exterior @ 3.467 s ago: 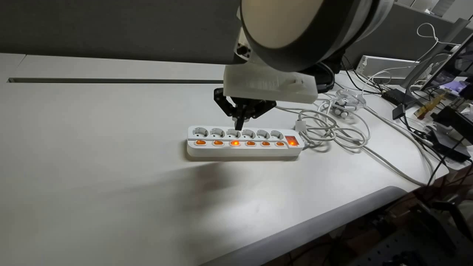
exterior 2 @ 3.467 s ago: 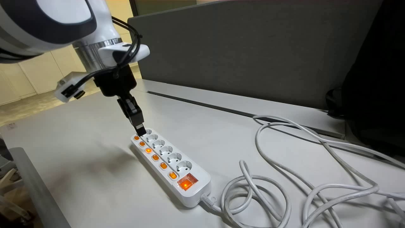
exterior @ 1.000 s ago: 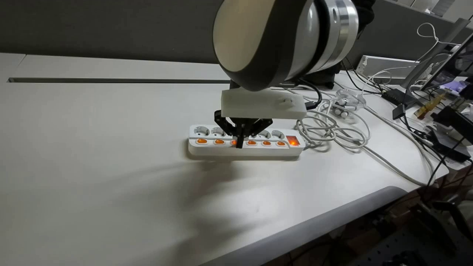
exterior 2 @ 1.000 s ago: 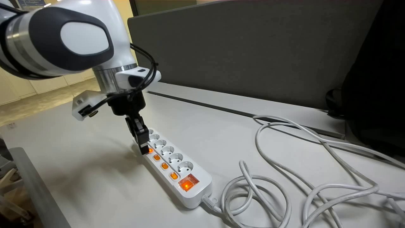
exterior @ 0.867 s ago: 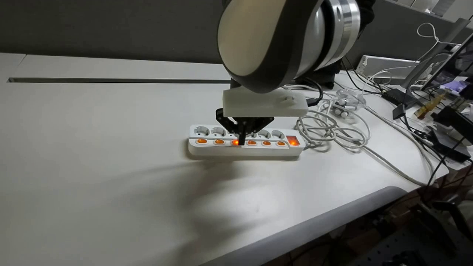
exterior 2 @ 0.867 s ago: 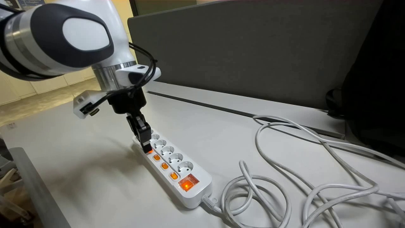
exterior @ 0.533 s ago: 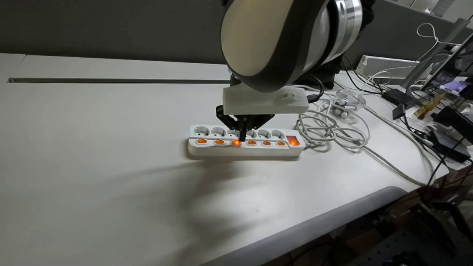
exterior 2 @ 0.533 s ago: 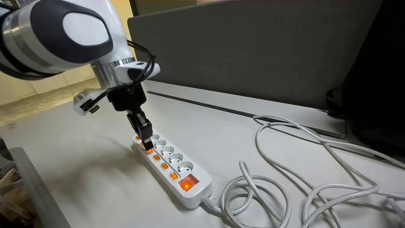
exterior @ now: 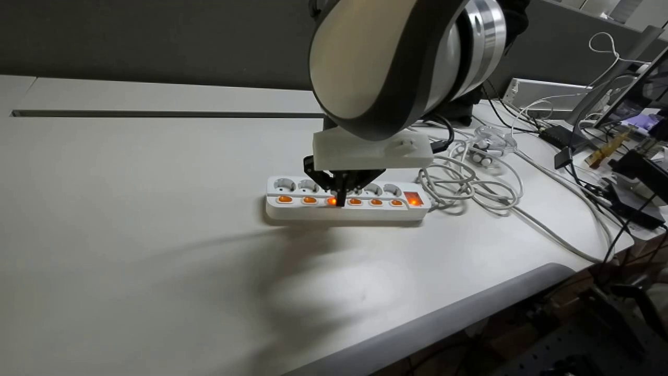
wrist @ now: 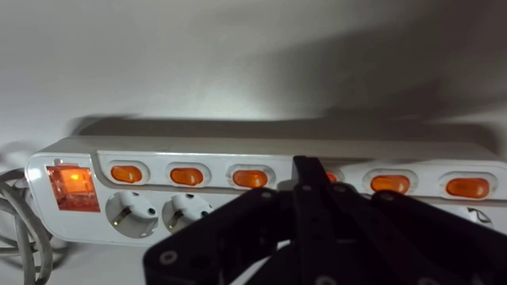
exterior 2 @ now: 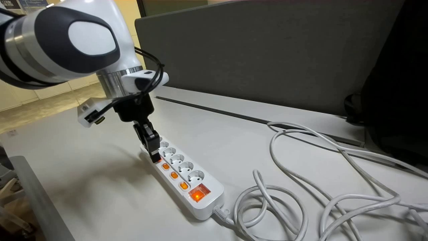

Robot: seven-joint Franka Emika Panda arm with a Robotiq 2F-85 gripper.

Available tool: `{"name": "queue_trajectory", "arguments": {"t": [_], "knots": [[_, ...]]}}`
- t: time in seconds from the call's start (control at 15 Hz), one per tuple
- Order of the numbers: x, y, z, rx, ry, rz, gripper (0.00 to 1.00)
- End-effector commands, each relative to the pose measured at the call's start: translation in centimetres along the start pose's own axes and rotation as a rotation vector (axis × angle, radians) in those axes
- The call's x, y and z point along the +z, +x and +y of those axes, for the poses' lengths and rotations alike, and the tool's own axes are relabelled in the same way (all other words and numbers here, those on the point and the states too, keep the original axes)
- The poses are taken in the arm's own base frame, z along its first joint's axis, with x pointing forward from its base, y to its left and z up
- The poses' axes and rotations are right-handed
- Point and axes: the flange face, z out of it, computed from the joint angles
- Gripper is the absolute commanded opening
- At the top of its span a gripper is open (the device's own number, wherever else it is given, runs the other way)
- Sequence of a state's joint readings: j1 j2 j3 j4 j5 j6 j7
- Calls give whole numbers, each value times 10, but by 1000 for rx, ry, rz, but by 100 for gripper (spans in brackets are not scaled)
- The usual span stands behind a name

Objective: Turn off the third switch from the left on the adapter

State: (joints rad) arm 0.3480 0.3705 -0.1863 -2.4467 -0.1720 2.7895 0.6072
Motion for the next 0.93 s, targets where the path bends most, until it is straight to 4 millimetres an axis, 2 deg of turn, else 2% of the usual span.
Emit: {"name": "queue_trajectory", "arguments": {"t": [0.0, 0.53, 0.87], "knots": [[4, 3, 1, 23, 17, -3, 0], [21, 11, 13, 91, 88, -114, 0], [25, 14, 17, 152, 105, -234, 0]]}}
